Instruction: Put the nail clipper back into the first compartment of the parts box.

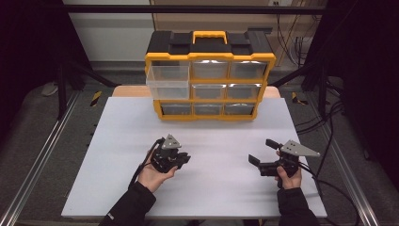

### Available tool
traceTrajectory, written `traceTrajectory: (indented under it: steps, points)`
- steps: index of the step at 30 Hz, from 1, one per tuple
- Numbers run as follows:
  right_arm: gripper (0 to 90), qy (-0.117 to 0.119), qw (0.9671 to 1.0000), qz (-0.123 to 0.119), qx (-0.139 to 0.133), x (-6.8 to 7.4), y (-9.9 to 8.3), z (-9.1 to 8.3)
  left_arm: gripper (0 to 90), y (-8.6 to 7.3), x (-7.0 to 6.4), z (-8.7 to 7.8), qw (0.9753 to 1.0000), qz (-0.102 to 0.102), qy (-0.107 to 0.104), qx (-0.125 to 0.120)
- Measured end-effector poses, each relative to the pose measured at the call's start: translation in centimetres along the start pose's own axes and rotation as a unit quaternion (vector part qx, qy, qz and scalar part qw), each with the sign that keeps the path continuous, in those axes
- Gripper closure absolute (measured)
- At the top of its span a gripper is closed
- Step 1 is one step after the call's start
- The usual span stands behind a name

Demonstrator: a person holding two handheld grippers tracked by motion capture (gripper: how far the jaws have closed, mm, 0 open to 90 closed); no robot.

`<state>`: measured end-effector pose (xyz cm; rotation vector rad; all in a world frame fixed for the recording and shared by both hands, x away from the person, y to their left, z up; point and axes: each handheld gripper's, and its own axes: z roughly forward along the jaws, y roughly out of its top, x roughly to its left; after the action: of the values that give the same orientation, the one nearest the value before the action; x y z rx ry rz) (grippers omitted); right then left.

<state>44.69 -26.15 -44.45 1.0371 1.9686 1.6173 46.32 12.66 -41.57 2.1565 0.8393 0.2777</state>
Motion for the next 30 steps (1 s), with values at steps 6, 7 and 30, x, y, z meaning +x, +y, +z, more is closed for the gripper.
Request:
traceTrajectory:
  steps: [6,7,30]
  points:
    - [0.4,-0.001,1.0,0.001,0.001,-0.1,0.0,0.0,78.9,0.4,0.3,-1.2,0.9998,-0.005,0.002,-0.016]
    - [0.4,-0.002,1.0,0.0,0.001,-0.1,0.0,0.0,78.9,0.5,0.4,-1.5,0.9998,-0.006,0.004,-0.019]
    - [0.4,-0.002,1.0,0.005,0.001,-0.3,-0.1,-0.1,78.9,1.5,3.0,-7.3,0.9956,-0.027,0.029,-0.085]
